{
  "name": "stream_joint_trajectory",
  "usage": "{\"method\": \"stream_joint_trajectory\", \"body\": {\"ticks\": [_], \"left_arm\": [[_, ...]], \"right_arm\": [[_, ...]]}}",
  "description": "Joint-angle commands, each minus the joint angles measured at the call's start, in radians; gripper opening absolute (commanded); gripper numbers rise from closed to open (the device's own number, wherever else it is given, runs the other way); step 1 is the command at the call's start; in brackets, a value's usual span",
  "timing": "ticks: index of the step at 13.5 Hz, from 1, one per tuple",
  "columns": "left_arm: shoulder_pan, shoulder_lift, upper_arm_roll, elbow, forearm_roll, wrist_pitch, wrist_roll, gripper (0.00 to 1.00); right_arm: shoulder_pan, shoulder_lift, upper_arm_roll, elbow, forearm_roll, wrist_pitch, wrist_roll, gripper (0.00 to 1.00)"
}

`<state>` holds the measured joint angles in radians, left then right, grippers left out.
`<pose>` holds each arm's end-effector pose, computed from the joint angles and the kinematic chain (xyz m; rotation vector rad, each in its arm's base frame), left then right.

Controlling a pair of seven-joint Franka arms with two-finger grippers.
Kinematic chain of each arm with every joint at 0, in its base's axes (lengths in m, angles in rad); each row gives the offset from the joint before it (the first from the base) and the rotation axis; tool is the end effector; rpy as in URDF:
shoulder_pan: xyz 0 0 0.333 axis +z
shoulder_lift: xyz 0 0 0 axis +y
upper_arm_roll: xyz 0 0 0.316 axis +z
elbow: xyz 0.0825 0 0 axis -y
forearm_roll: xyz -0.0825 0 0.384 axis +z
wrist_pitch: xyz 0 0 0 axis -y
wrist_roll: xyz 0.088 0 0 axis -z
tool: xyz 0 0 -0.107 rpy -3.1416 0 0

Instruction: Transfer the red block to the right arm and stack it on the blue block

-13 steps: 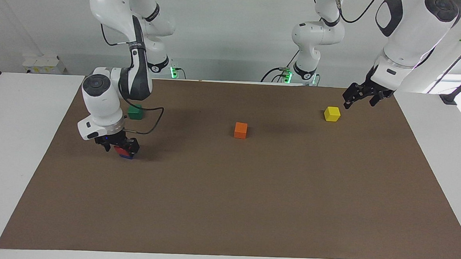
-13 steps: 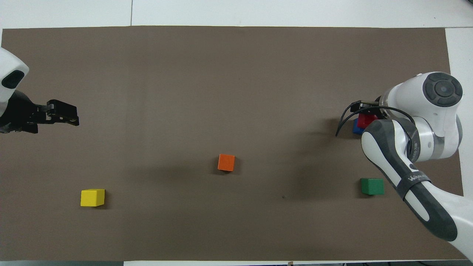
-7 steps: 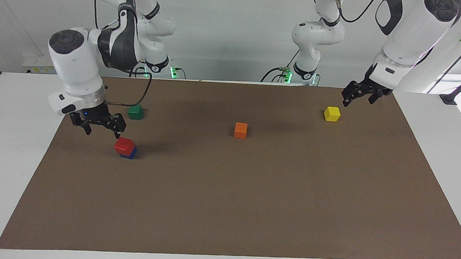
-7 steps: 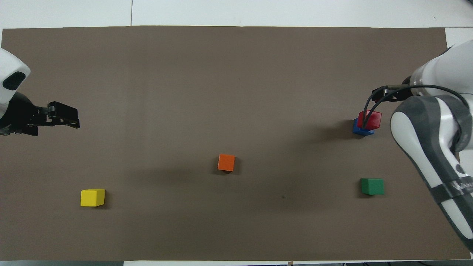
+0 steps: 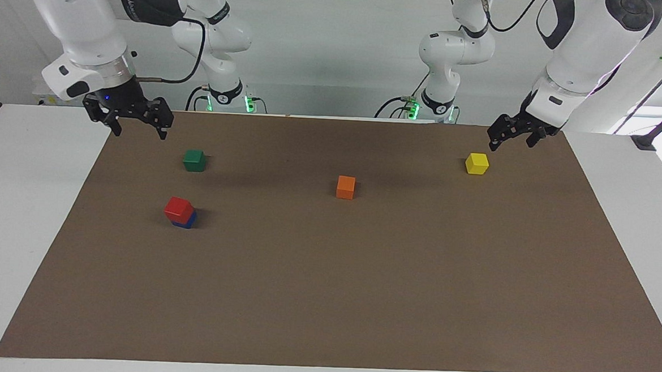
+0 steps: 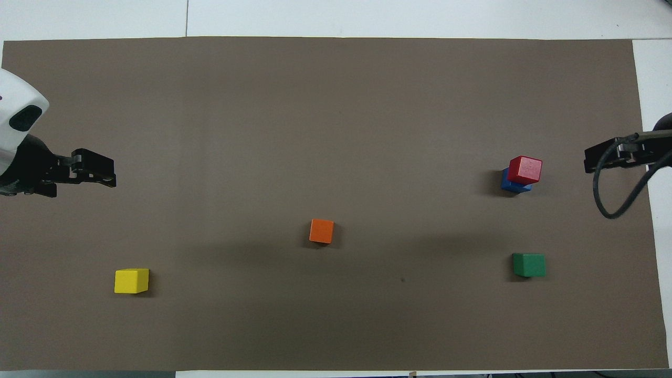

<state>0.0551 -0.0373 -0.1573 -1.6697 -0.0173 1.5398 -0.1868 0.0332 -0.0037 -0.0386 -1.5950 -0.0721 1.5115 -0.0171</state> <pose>0.5337 -0.0581 0.5956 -3.1333 -0.1336 0.1471 0.5461 -0.0111 0.6105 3.0680 0.0158 -0.1237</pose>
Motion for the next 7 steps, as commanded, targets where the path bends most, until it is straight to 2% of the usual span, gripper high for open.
{"method": "stream_joint_trajectory", "body": {"ticks": [1, 7], "left_arm": [[0.005, -0.003, -0.002, 0.008, -0.009, -0.020, 0.007, 1.00], [0.012, 0.004, 0.002, 0.008, -0.009, -0.021, 0.004, 1.00]], "right_arm": [[-0.026, -0.025, 0.009, 0.007, 0.020, -0.068, -0.064, 1.00], [-0.061, -0.048, 0.002, 0.006, 0.058, -0.063, -0.064, 1.00]]}}
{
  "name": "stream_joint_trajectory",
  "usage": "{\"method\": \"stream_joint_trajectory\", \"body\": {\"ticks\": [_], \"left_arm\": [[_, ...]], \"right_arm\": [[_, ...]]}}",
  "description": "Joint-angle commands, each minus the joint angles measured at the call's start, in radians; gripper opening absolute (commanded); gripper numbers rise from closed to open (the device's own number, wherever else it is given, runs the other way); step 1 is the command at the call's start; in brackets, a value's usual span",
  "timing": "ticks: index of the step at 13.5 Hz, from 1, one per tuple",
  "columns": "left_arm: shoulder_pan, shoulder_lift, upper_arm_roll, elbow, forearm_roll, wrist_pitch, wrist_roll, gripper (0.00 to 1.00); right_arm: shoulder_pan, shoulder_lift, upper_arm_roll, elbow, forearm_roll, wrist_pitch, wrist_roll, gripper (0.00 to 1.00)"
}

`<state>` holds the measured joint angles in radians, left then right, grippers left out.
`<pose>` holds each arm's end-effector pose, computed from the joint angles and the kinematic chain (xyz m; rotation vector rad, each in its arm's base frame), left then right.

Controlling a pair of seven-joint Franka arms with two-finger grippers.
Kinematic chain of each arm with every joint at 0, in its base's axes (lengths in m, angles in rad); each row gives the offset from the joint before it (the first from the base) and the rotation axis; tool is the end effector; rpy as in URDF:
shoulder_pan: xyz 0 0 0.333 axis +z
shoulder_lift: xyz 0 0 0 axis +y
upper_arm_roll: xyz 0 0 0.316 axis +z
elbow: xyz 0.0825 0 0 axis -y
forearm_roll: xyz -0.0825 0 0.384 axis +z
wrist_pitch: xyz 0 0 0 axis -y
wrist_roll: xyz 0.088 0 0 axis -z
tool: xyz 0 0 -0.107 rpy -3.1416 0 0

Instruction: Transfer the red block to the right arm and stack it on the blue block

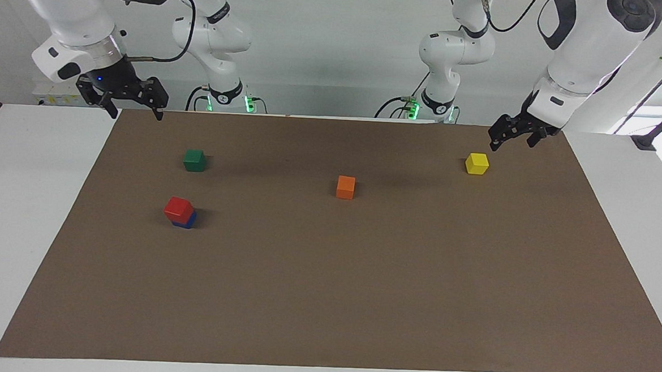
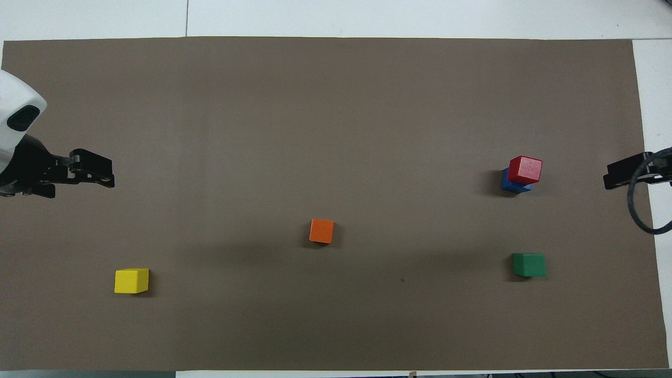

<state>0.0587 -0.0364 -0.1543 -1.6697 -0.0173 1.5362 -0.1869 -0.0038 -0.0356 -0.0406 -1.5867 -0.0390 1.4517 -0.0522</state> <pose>0.5339 -0.0545 0.5949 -3.1324 -0.1441 0.1541 0.5297 -0.0285 0.6266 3.1050 0.0081 -0.1571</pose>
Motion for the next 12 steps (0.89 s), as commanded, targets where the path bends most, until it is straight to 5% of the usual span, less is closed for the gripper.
{"method": "stream_joint_trajectory", "body": {"ticks": [1, 12], "left_arm": [[0.009, 0.003, -0.001, 0.010, -0.009, -0.018, 0.004, 1.00], [0.009, 0.000, -0.002, 0.008, -0.009, -0.011, 0.014, 1.00]], "right_arm": [[-0.024, -0.017, 0.001, -0.001, 0.025, -0.005, -0.028, 1.00], [0.027, -0.026, -0.056, -0.013, 0.011, 0.038, -0.024, 1.00]]}}
